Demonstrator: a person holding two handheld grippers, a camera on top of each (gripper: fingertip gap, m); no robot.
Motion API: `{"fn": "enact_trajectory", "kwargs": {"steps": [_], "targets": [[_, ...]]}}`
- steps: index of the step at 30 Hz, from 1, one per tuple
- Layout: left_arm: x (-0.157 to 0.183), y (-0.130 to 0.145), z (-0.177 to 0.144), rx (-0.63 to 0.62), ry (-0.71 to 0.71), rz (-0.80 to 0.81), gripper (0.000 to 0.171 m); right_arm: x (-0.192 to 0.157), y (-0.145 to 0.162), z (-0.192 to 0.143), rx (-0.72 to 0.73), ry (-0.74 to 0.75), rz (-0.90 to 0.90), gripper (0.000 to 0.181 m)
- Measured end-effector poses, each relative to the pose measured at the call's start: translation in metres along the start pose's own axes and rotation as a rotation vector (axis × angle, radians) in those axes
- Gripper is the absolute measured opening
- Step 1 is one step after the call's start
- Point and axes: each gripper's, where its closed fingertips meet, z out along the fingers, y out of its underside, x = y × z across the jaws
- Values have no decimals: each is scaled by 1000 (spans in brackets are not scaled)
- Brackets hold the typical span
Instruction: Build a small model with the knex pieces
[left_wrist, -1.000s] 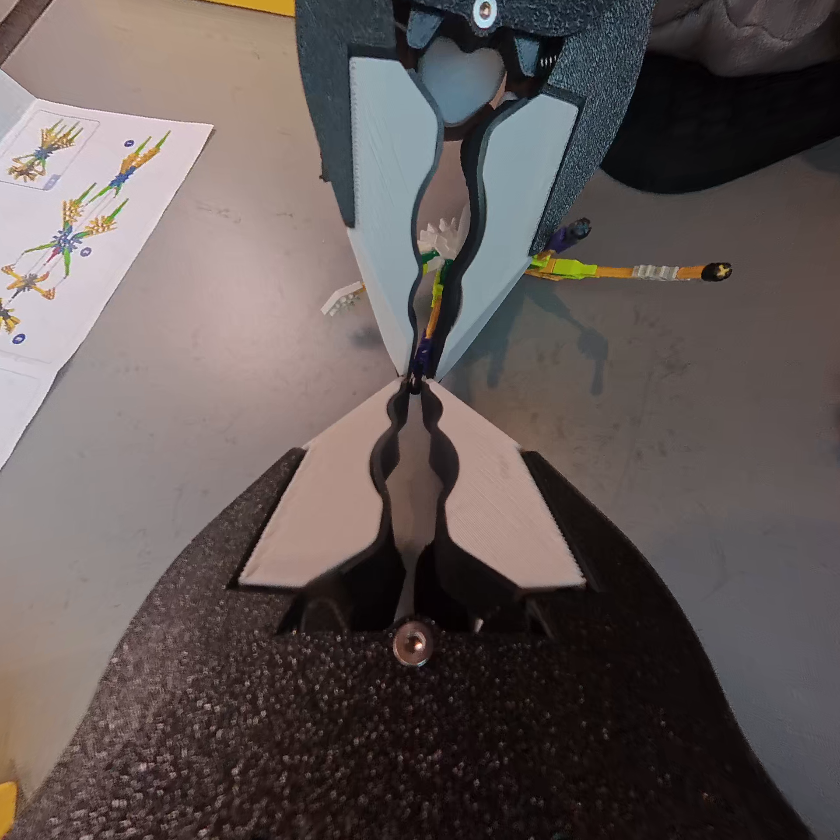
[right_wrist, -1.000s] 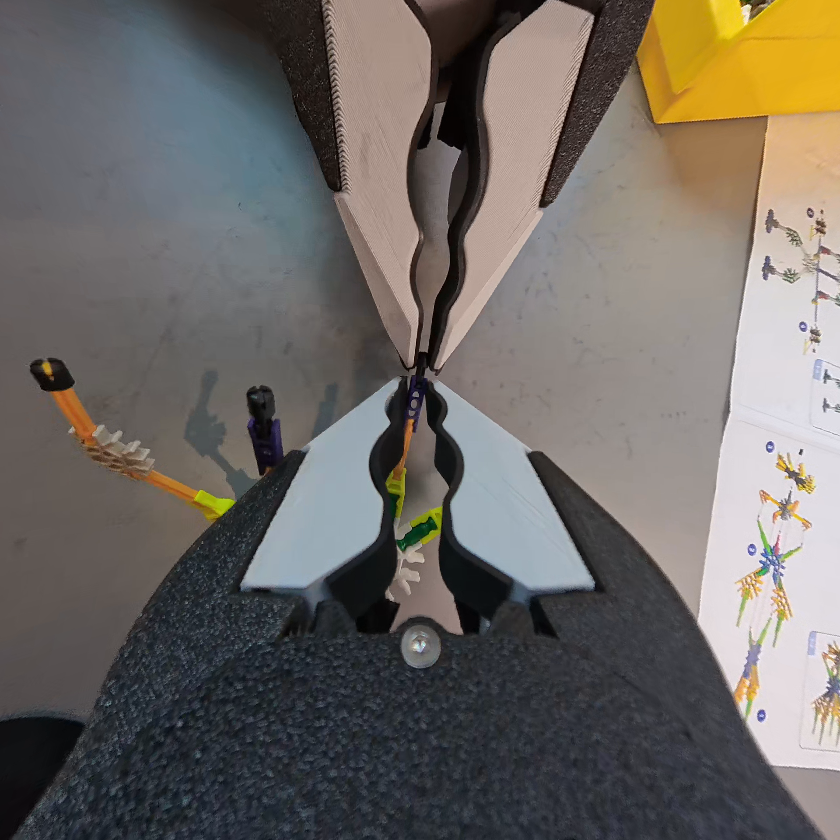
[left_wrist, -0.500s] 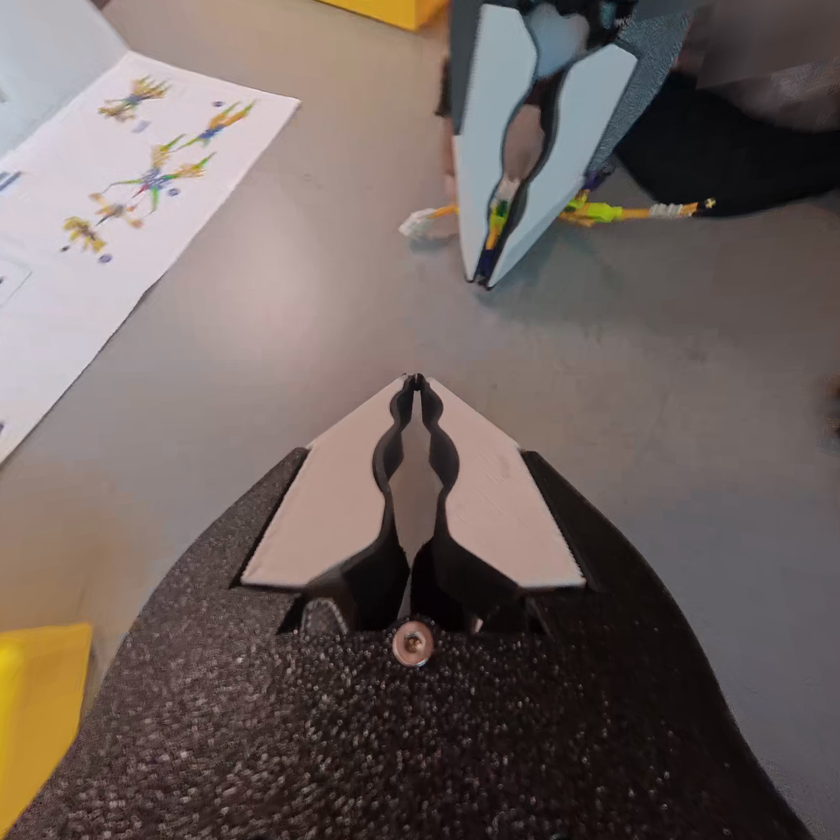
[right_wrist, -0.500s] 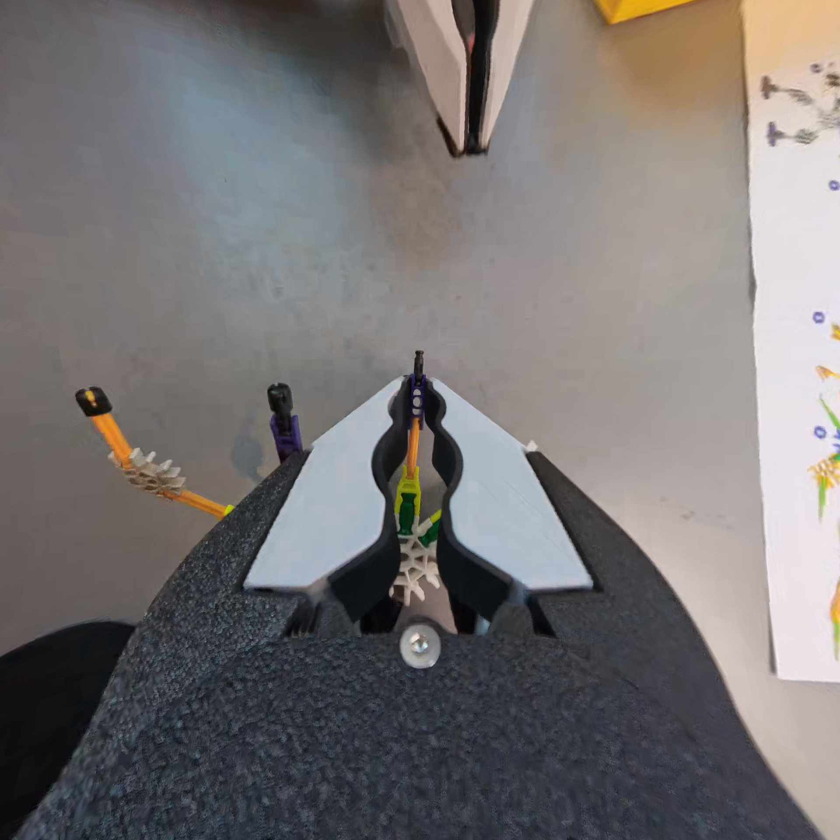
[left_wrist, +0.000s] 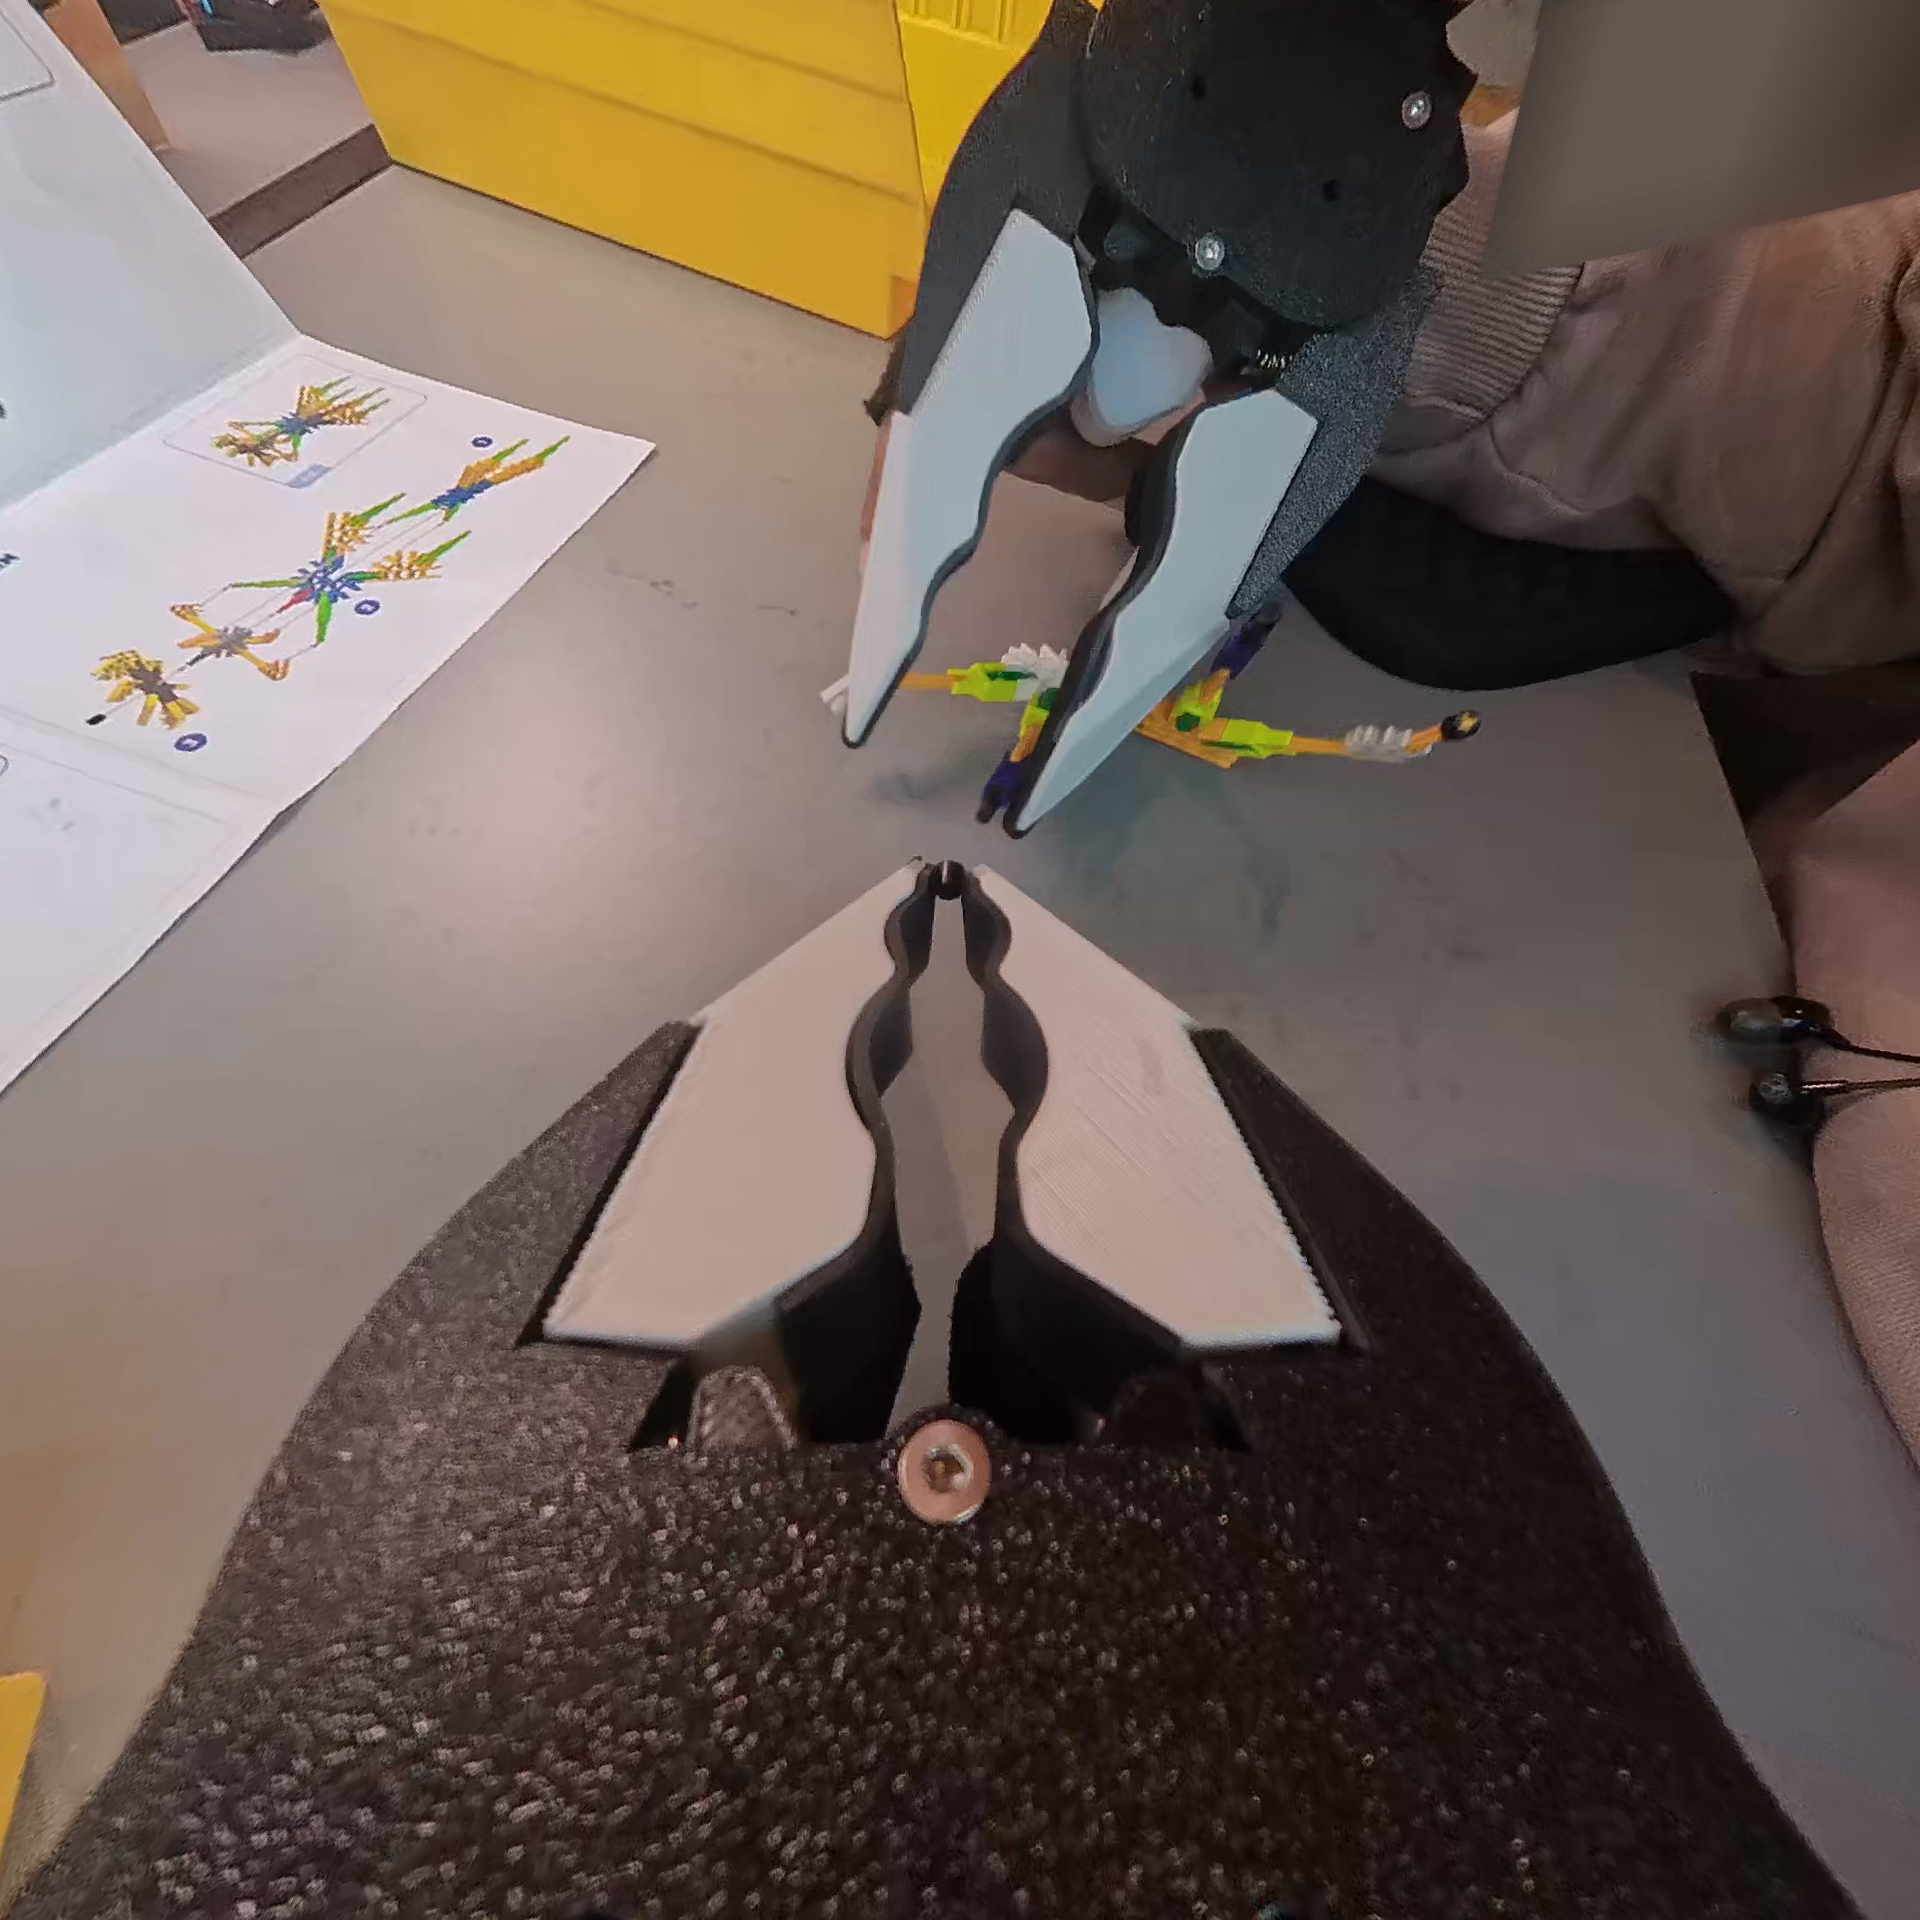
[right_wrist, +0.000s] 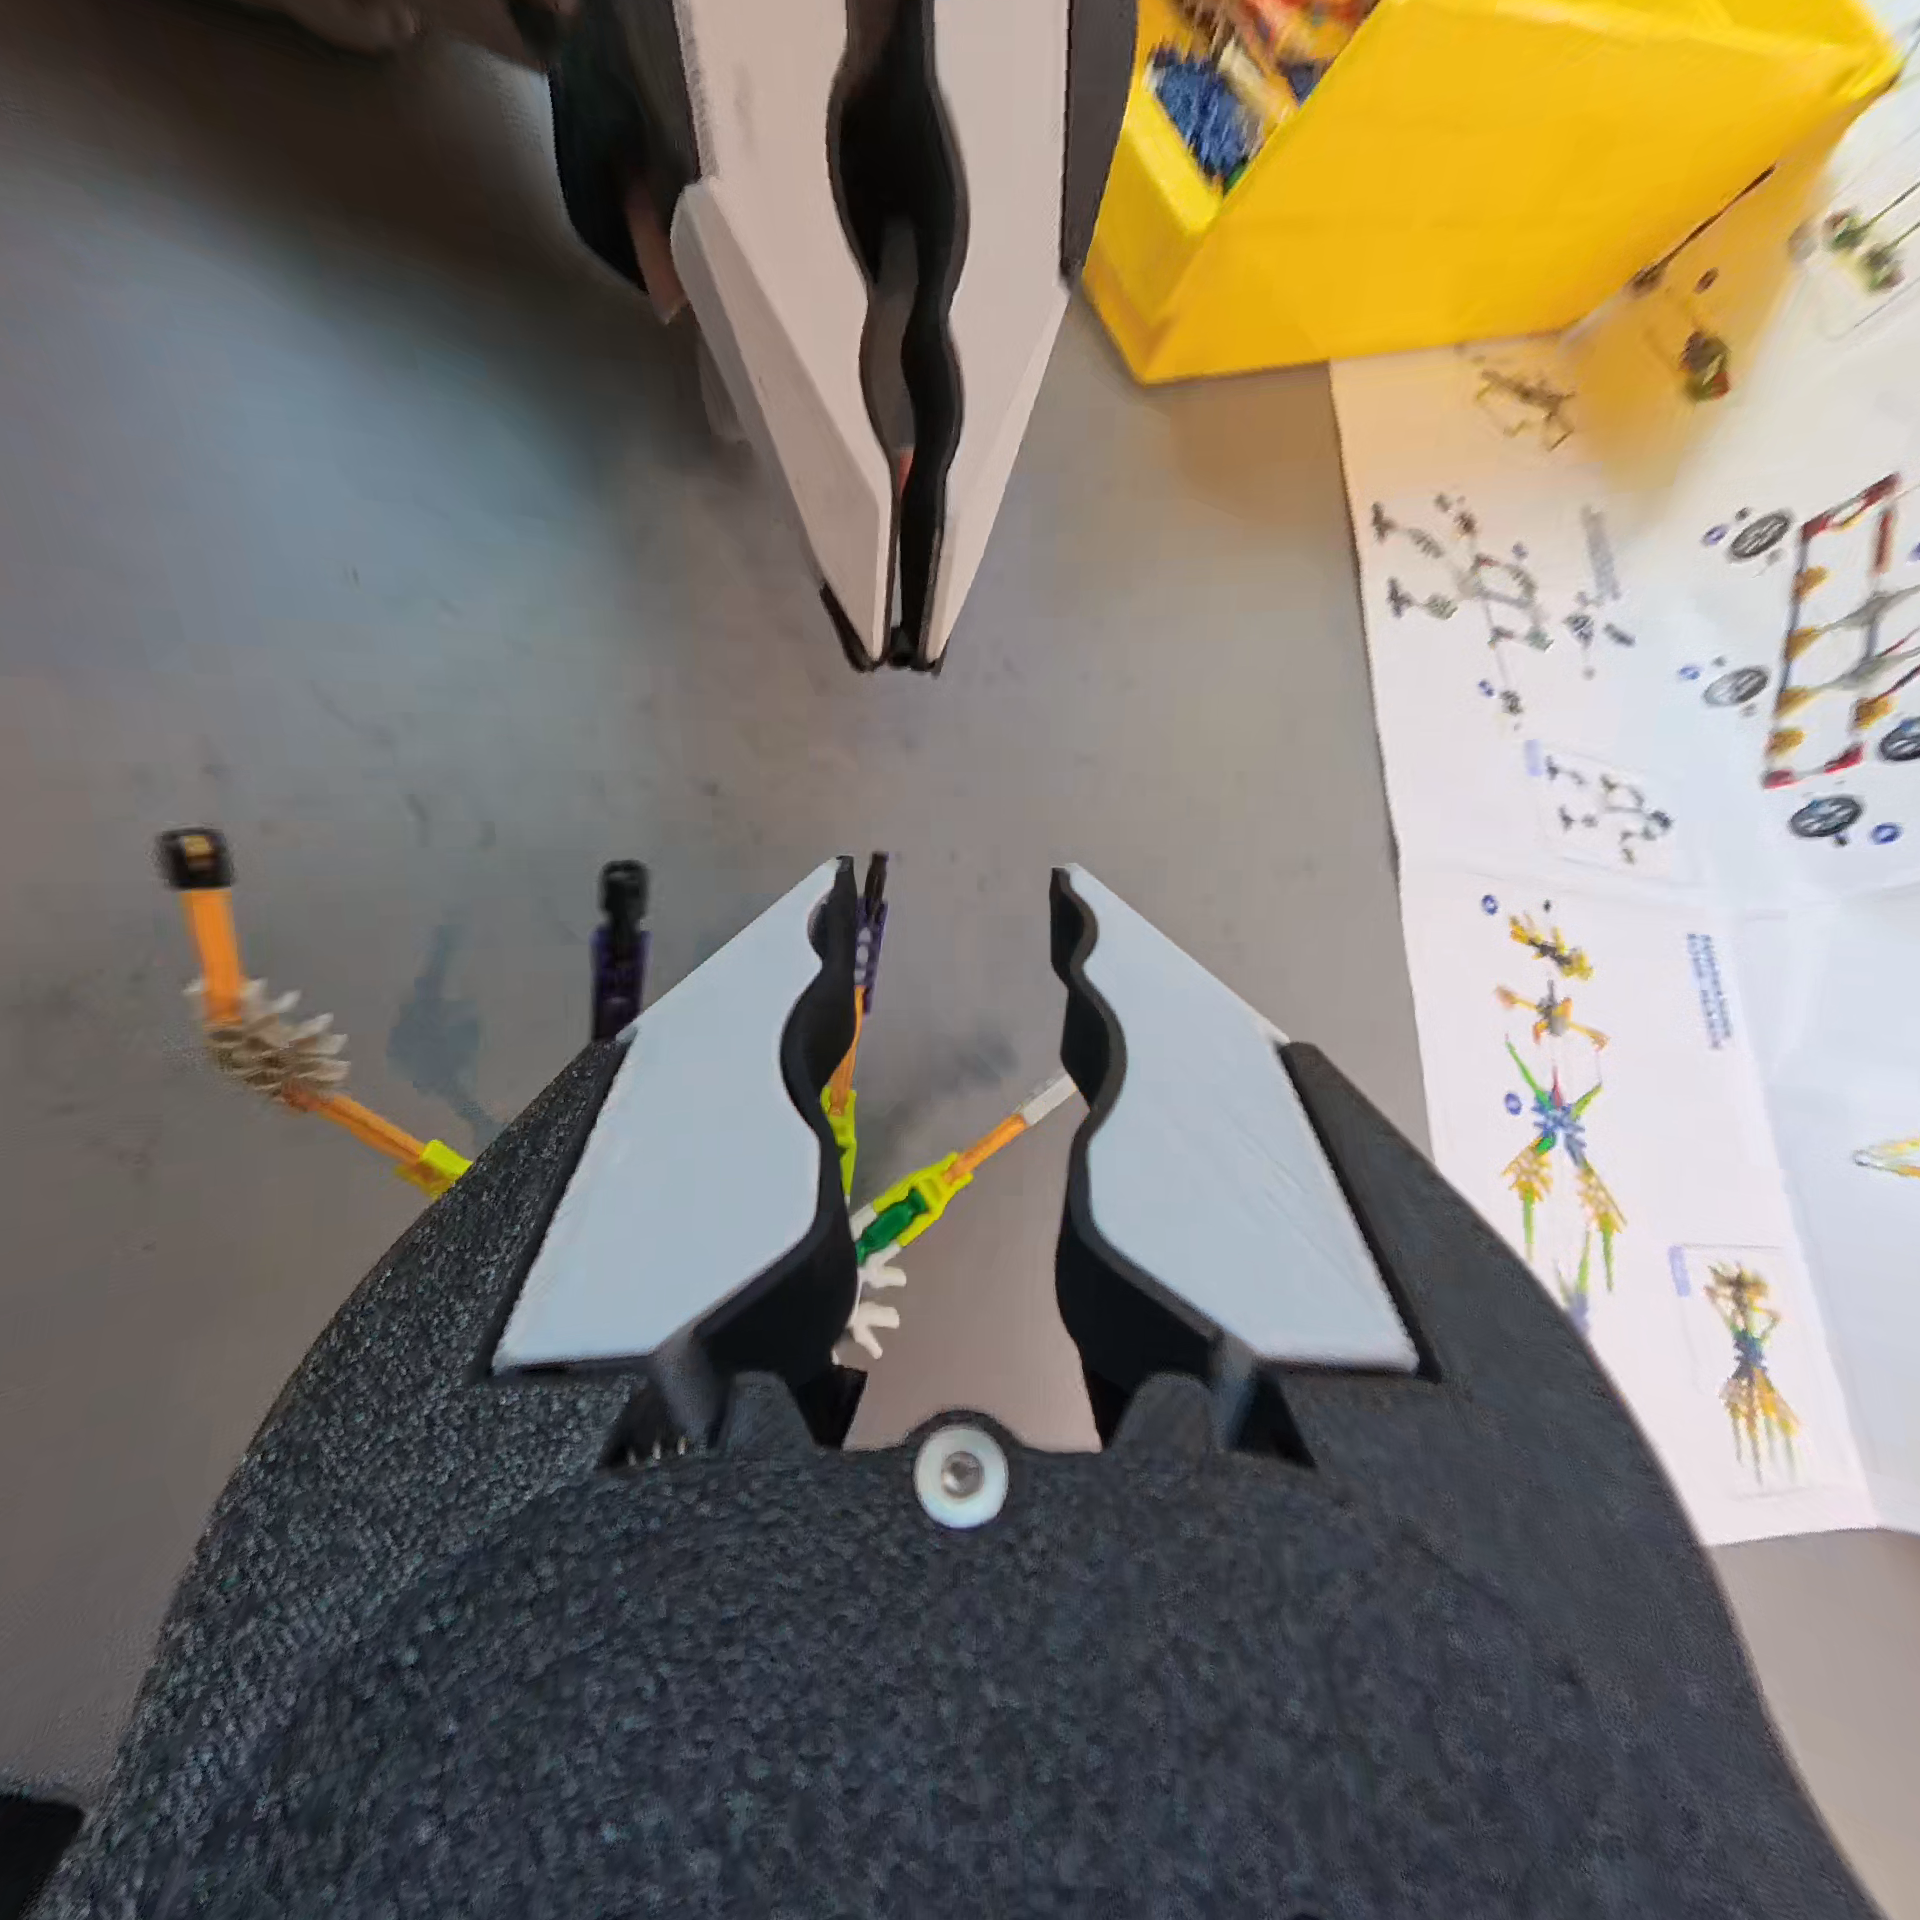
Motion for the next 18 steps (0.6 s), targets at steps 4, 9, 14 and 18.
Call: {"fn": "enact_trajectory", "kwargs": {"steps": [4,9,14,18], "targets": [[18,-16,-4,106,148,-115,4,-14,-41,-15,189,16,-120,28],[40,-39,-18,242,414,-320,4,-27,-70,-25,288,74,-262,17],[50,-49,-27,290,569,-444,4,-28,-83,-34,337,119,-308,9],[53,-52,-30,304,650,-534,4,-30,-87,-35,342,145,-351,7]]}}
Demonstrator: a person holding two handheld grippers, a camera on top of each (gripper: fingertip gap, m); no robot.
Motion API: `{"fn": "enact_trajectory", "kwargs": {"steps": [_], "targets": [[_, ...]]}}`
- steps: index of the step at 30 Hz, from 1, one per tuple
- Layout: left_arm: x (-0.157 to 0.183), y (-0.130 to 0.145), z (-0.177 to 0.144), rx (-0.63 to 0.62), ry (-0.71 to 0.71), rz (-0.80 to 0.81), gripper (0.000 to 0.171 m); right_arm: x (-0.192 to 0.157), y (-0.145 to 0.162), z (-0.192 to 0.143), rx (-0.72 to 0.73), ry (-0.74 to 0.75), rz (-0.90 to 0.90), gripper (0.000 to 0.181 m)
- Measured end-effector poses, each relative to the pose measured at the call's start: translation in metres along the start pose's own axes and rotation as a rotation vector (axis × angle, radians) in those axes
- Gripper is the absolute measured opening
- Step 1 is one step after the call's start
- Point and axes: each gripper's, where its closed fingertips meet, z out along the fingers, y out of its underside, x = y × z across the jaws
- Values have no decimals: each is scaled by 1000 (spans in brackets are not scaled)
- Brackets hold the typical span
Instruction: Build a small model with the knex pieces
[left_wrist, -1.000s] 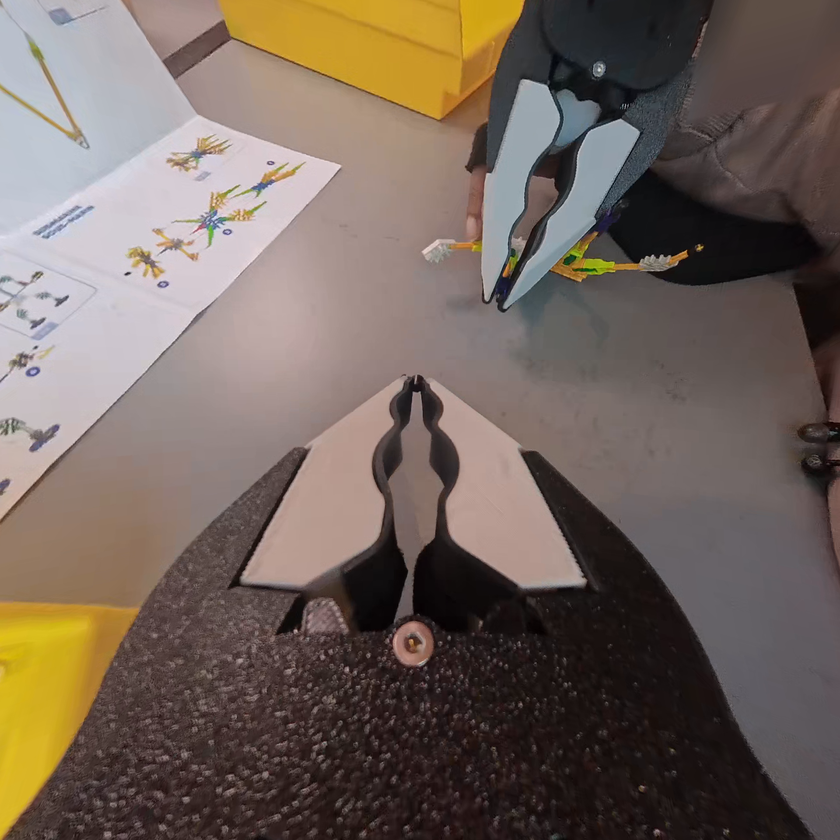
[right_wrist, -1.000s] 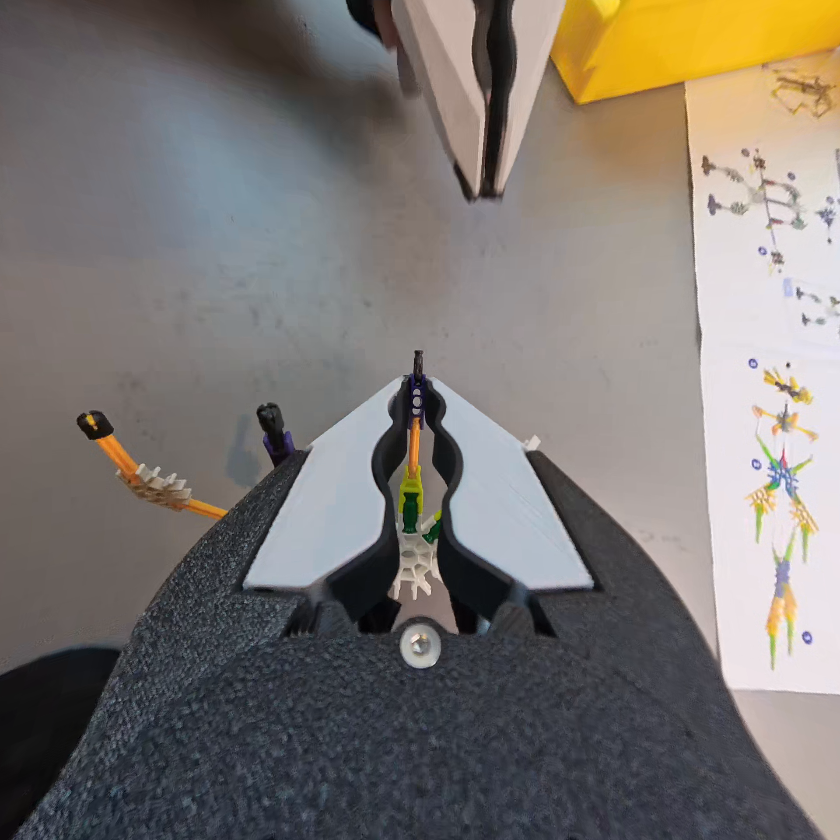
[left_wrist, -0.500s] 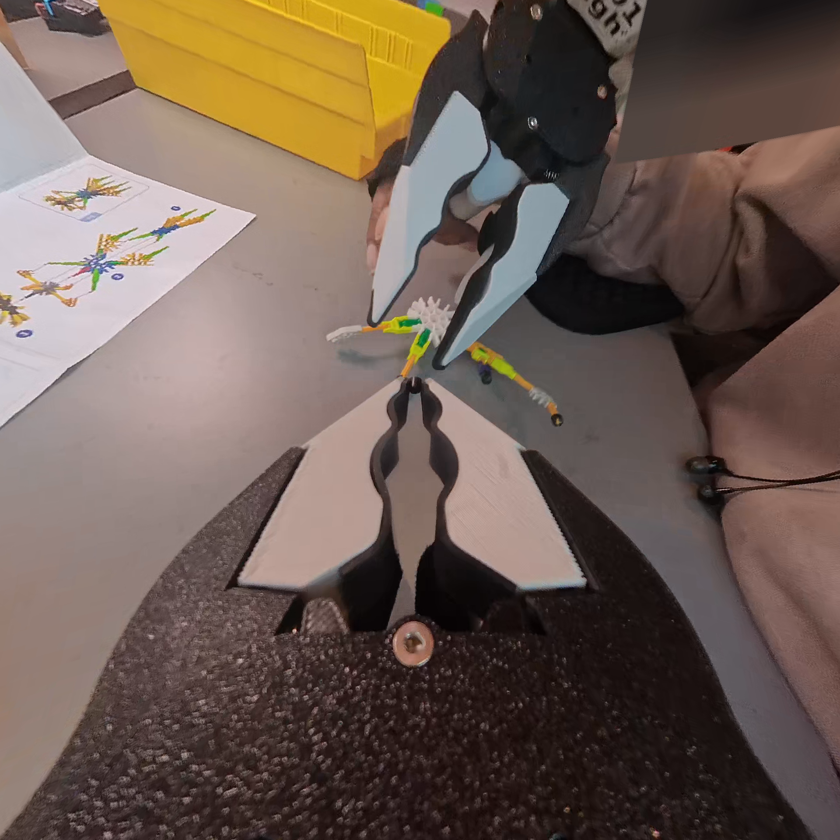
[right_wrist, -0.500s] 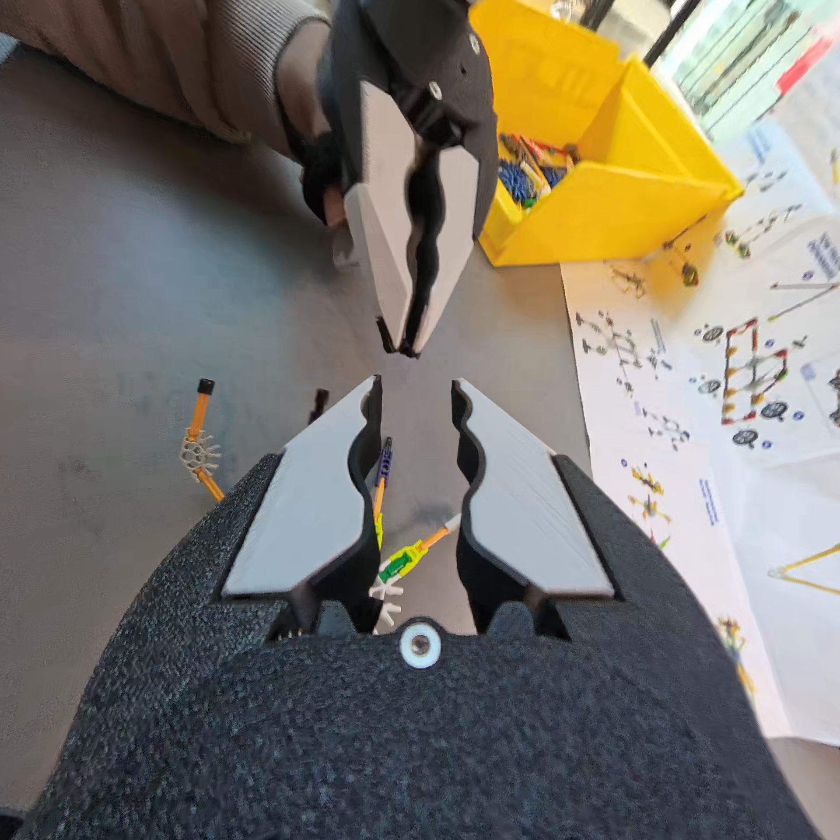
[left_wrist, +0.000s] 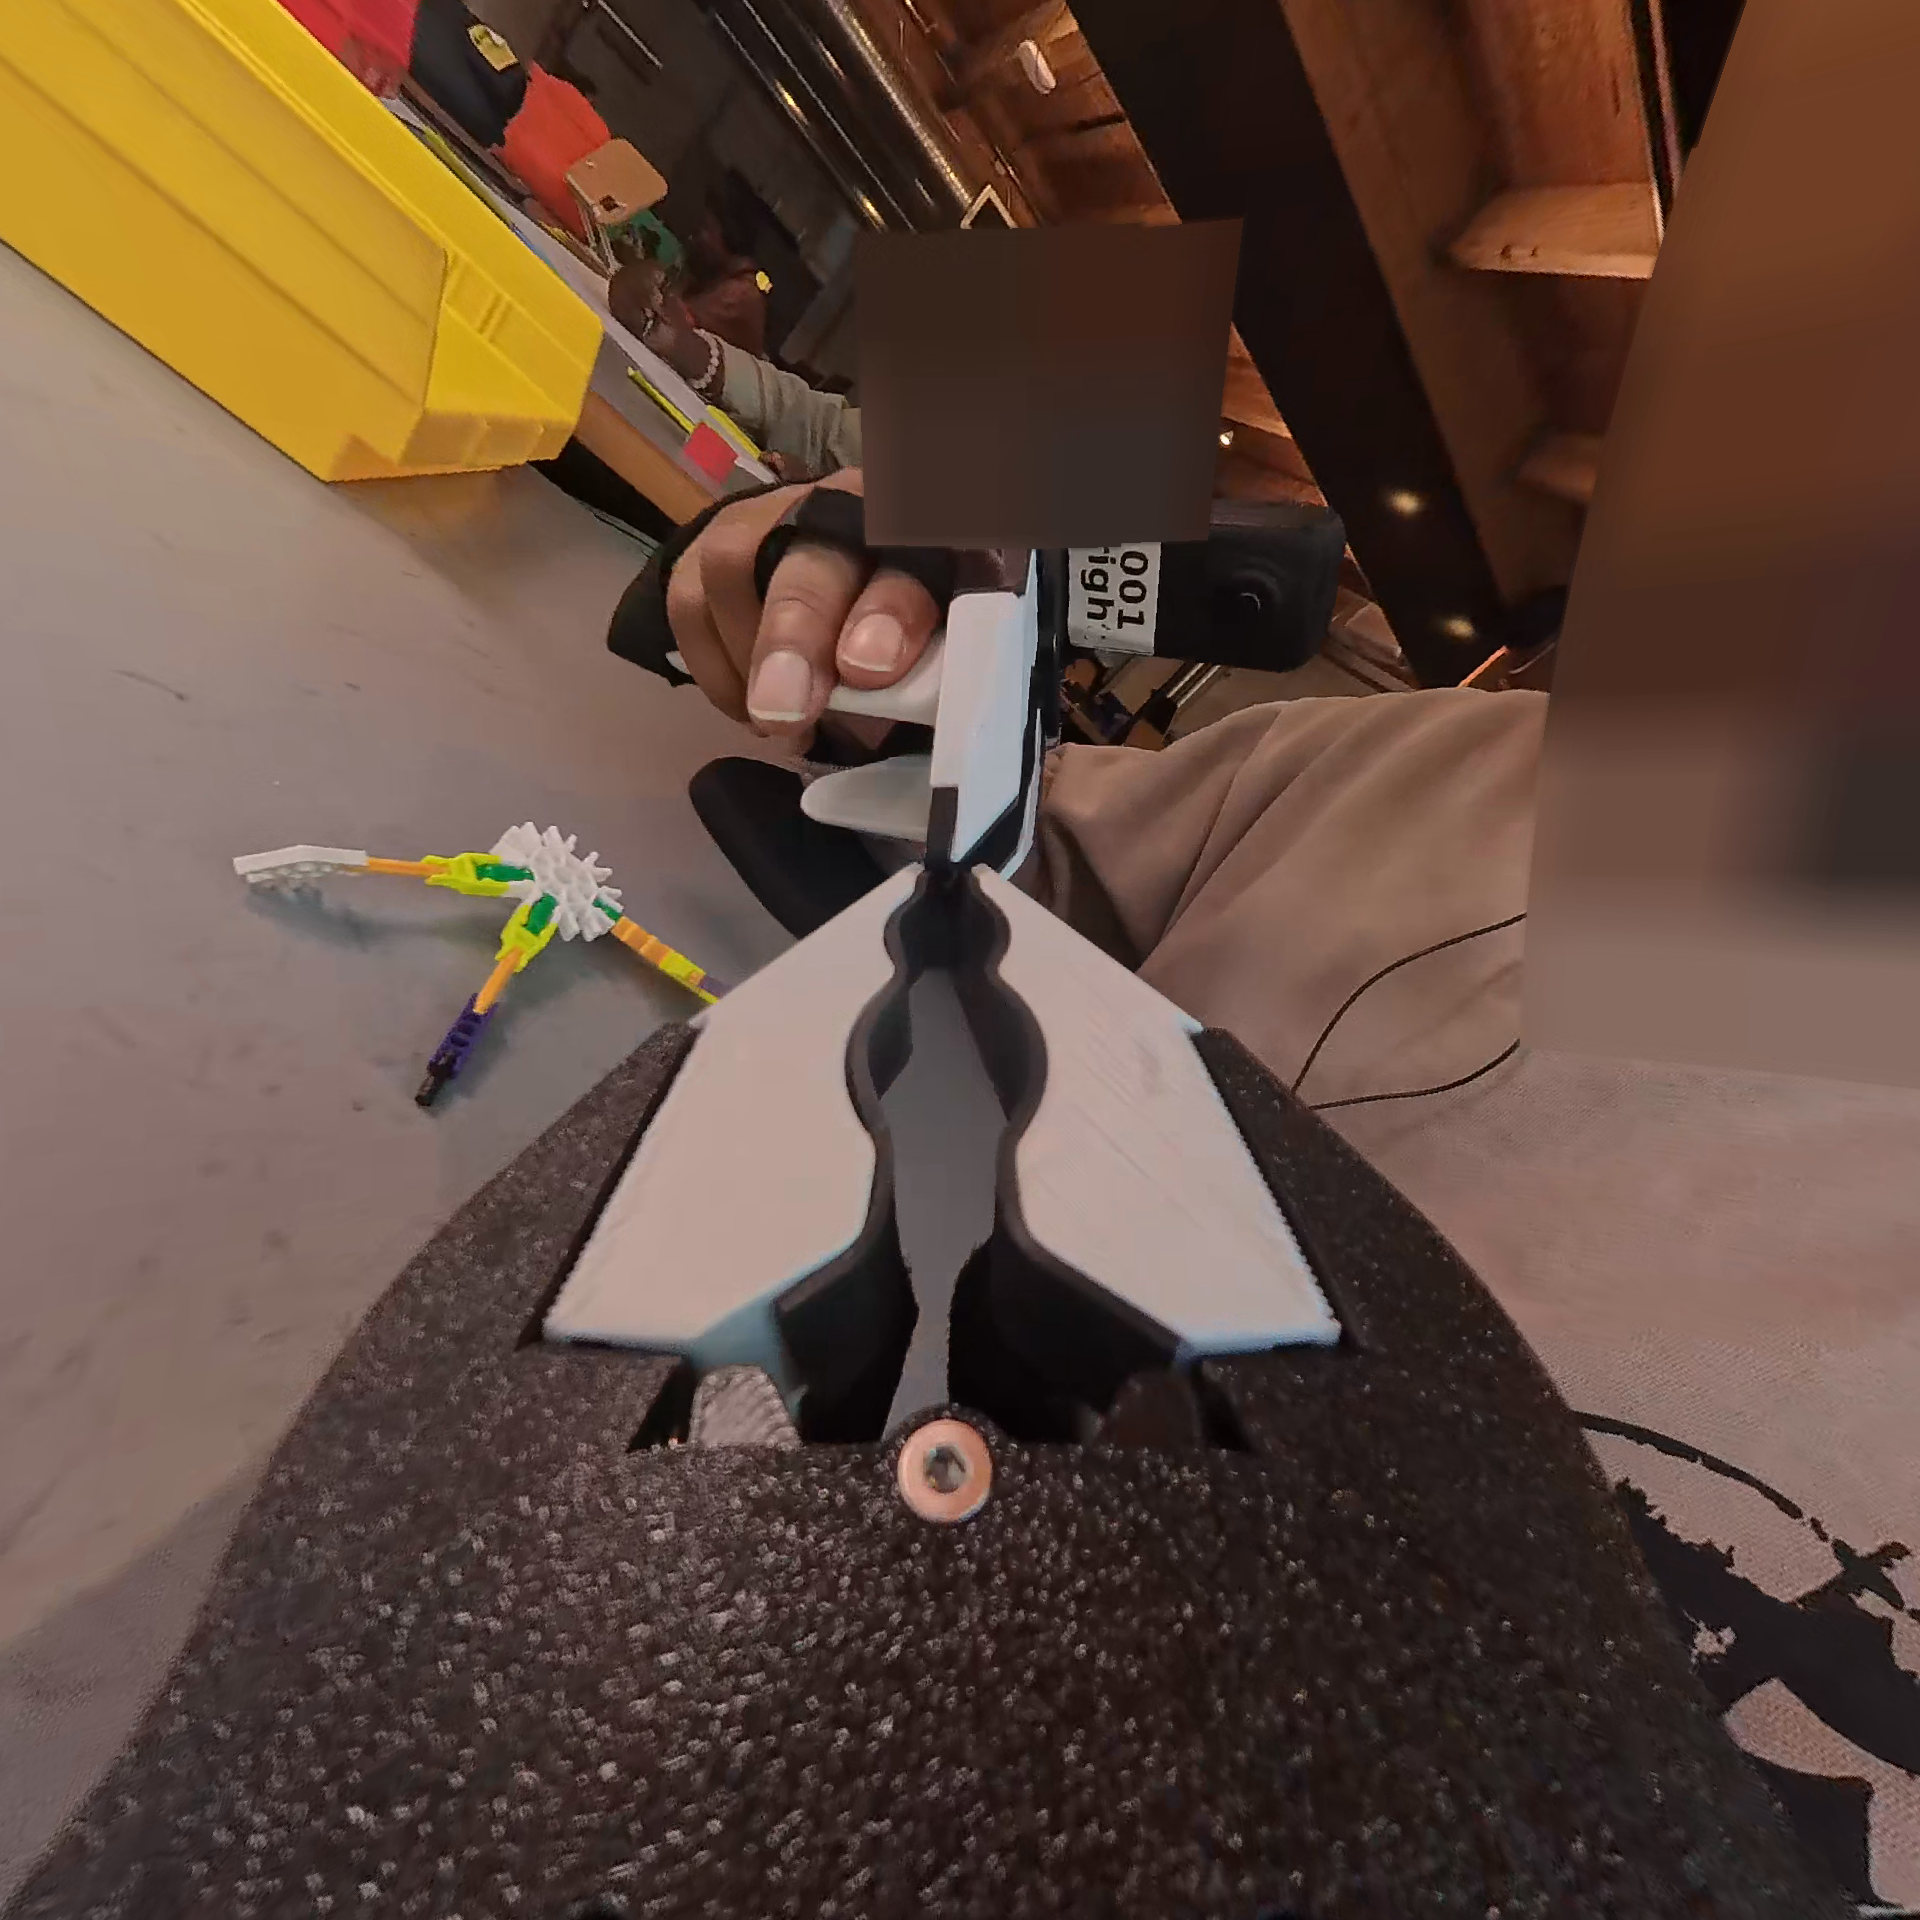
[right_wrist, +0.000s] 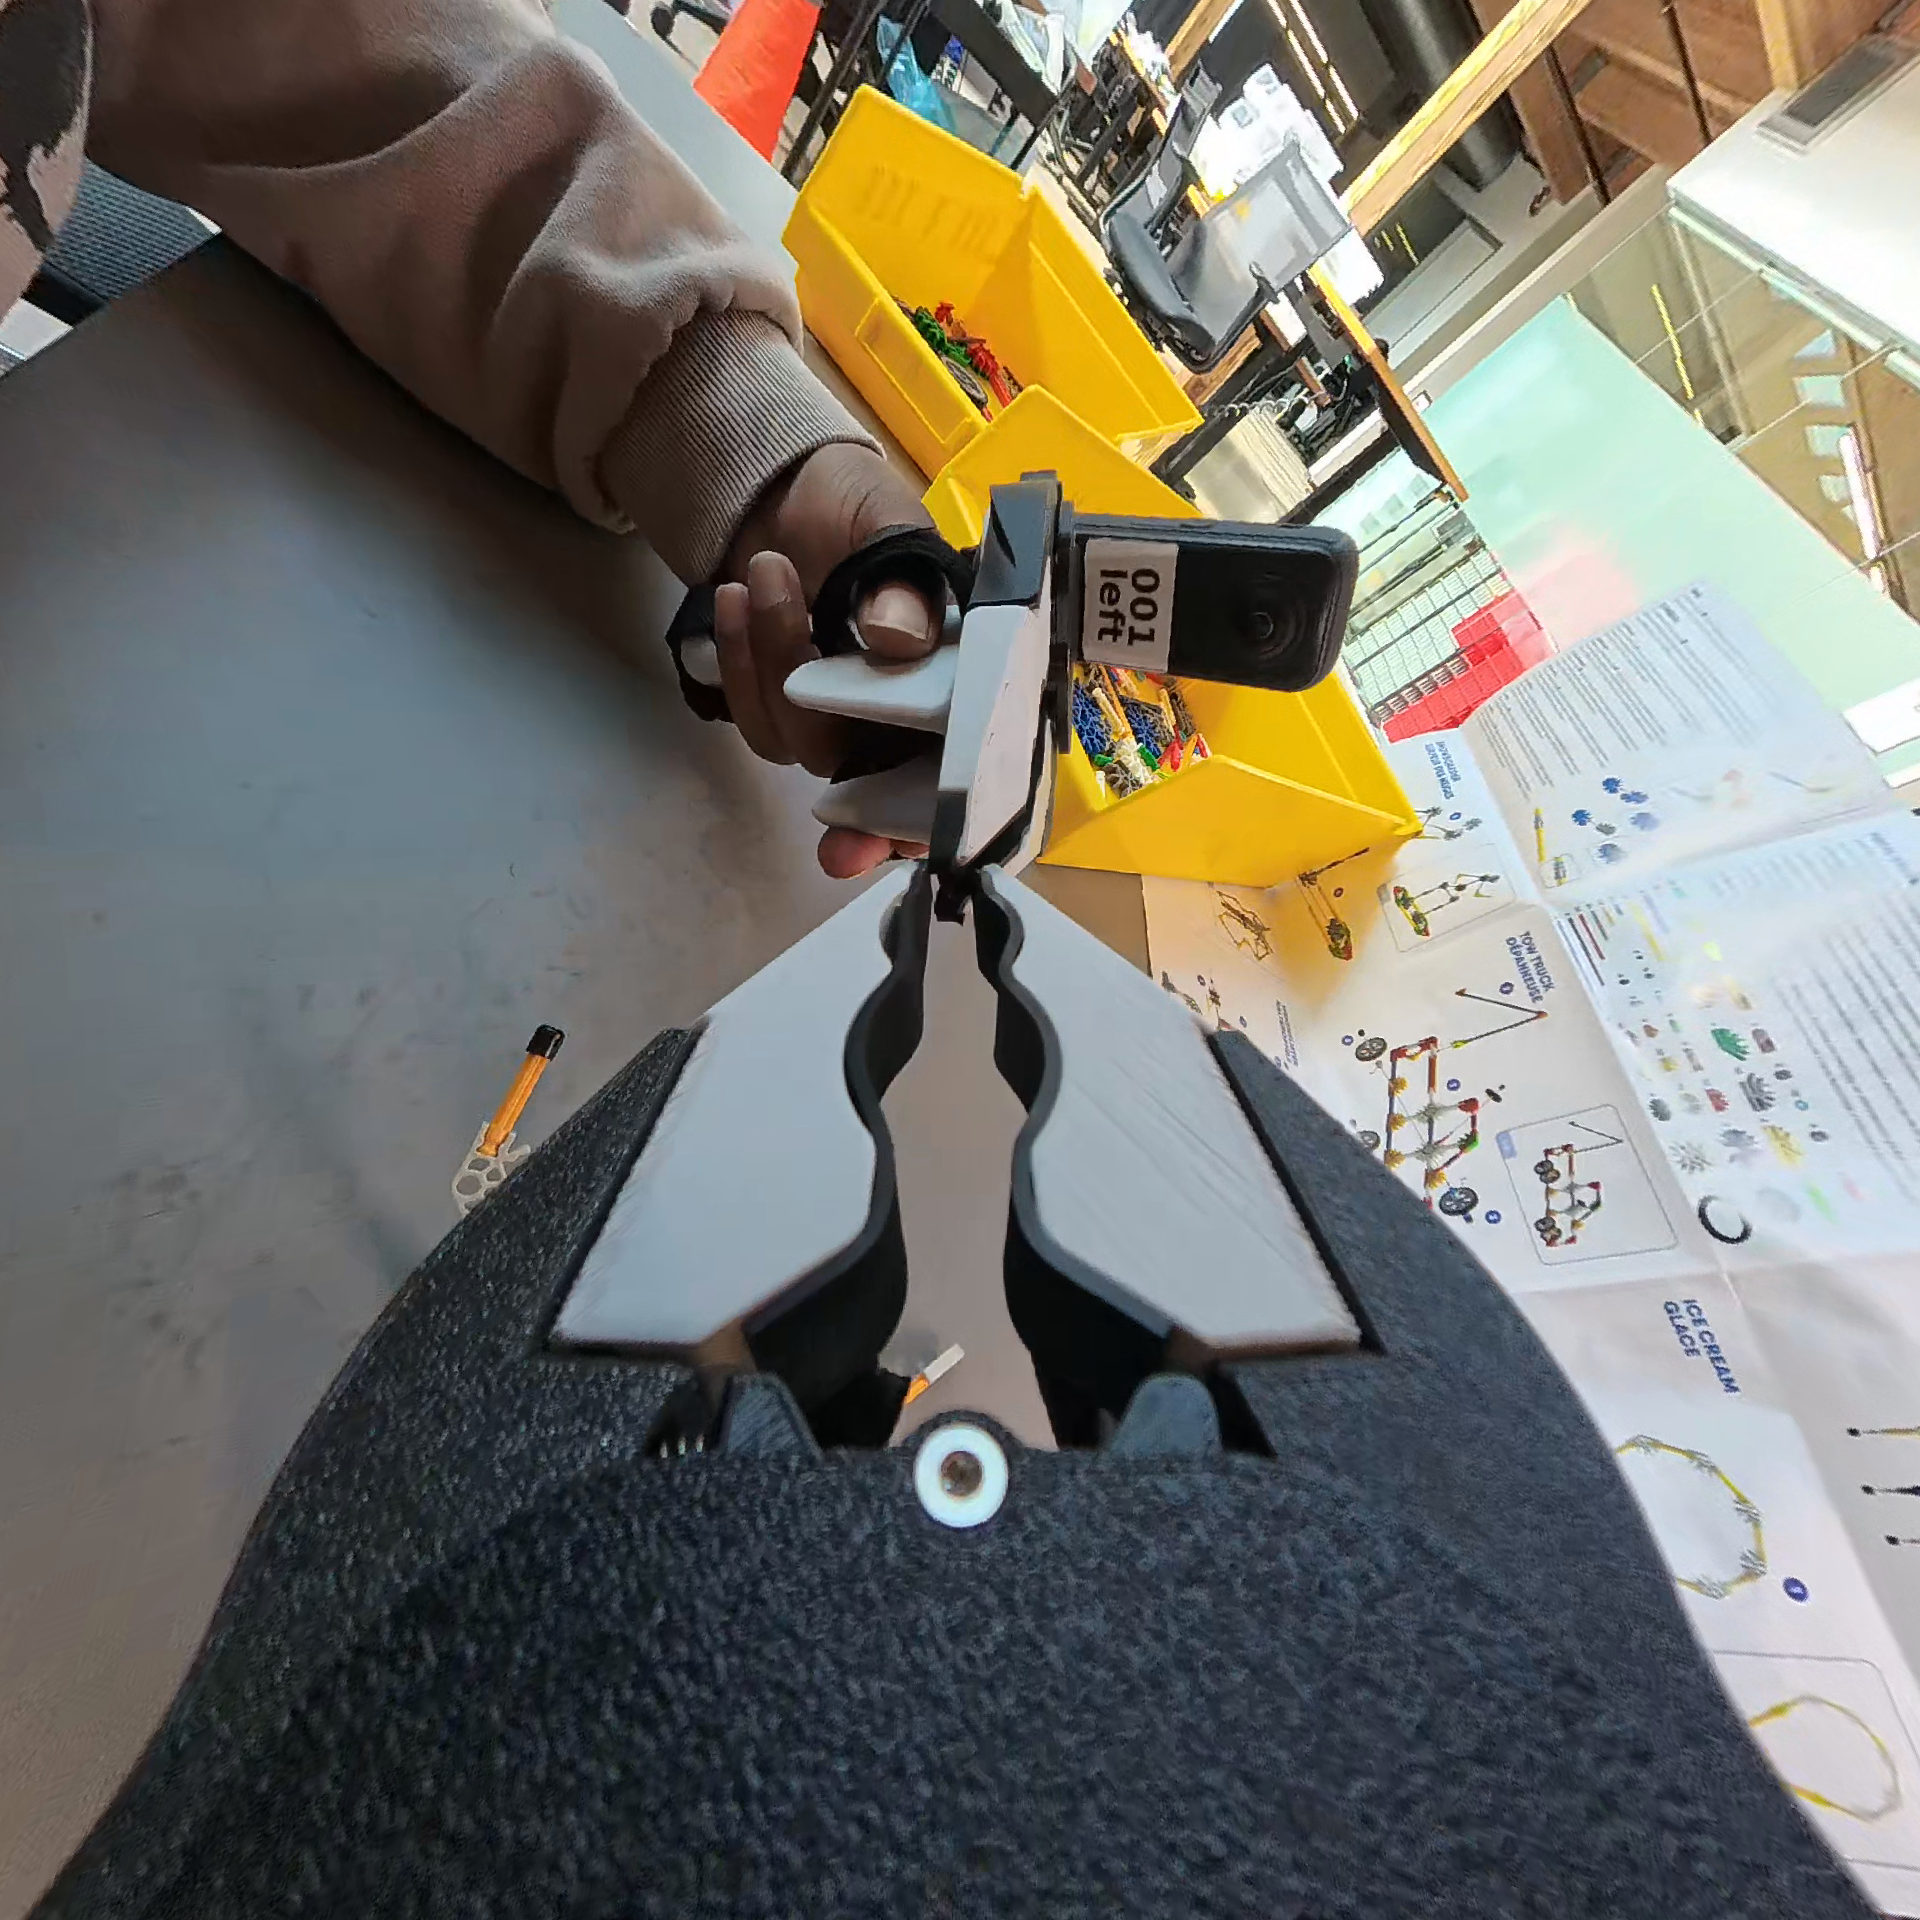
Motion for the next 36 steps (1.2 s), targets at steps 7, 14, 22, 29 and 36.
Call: {"fn": "enact_trajectory", "kwargs": {"steps": [7,14,22,29,36], "targets": [[0,-6,0,49,48,-98,5,6,1,-1,20,20,42,4],[-18,-24,-19,153,-78,-64,28,57,27,-23,-50,233,183,4],[-71,4,-26,-135,-578,280,35,182,178,-239,-524,1212,406,4],[-94,37,-22,-409,-753,469,33,173,226,-276,-672,1266,530,41],[-93,28,-20,-378,-775,575,17,136,146,-130,-353,635,490,30]]}}
